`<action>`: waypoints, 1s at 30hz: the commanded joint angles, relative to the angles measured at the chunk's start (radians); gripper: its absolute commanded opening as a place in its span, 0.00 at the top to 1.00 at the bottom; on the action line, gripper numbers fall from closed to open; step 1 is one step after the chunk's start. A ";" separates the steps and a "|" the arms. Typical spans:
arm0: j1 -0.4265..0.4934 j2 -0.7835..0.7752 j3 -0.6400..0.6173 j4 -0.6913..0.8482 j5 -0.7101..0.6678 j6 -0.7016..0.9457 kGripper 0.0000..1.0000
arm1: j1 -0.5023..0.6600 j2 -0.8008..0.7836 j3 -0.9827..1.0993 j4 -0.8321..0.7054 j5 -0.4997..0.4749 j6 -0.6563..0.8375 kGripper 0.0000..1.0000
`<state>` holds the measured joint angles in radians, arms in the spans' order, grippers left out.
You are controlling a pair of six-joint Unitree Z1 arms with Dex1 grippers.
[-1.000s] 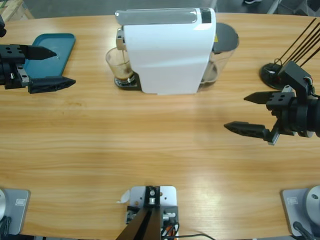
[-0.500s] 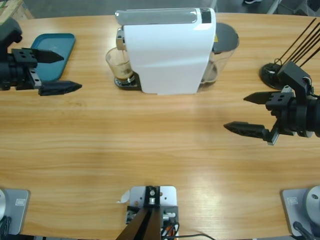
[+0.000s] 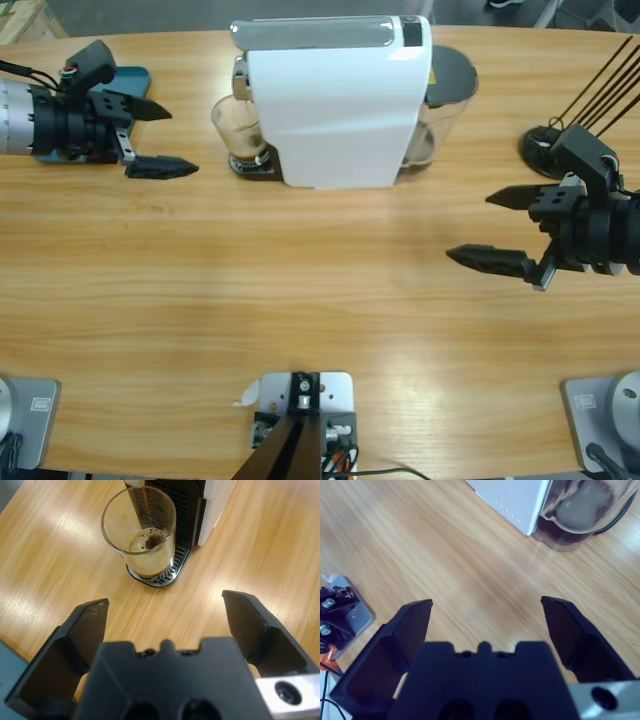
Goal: Pour coffee
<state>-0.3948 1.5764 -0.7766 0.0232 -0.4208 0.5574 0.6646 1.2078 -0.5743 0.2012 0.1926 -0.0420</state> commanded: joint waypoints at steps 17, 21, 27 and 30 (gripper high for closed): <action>0.048 0.165 -0.035 -0.145 -0.140 0.019 0.01 | 0.012 0.058 0.019 -0.014 0.018 0.004 0.00; 0.048 0.212 -0.052 -0.153 -0.168 0.038 0.01 | 0.012 0.068 0.016 -0.014 0.018 0.004 0.00; 0.048 0.255 -0.052 -0.219 -0.161 0.039 0.01 | 0.012 0.067 0.016 -0.014 0.018 0.004 0.00; 0.048 0.272 -0.056 -0.251 -0.158 0.038 0.01 | 0.012 0.067 0.016 -0.014 0.019 0.004 0.00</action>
<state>-0.3526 1.7695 -0.8208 -0.1673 -0.5704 0.5901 0.6646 1.2492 -0.5743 0.2005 0.1935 -0.0420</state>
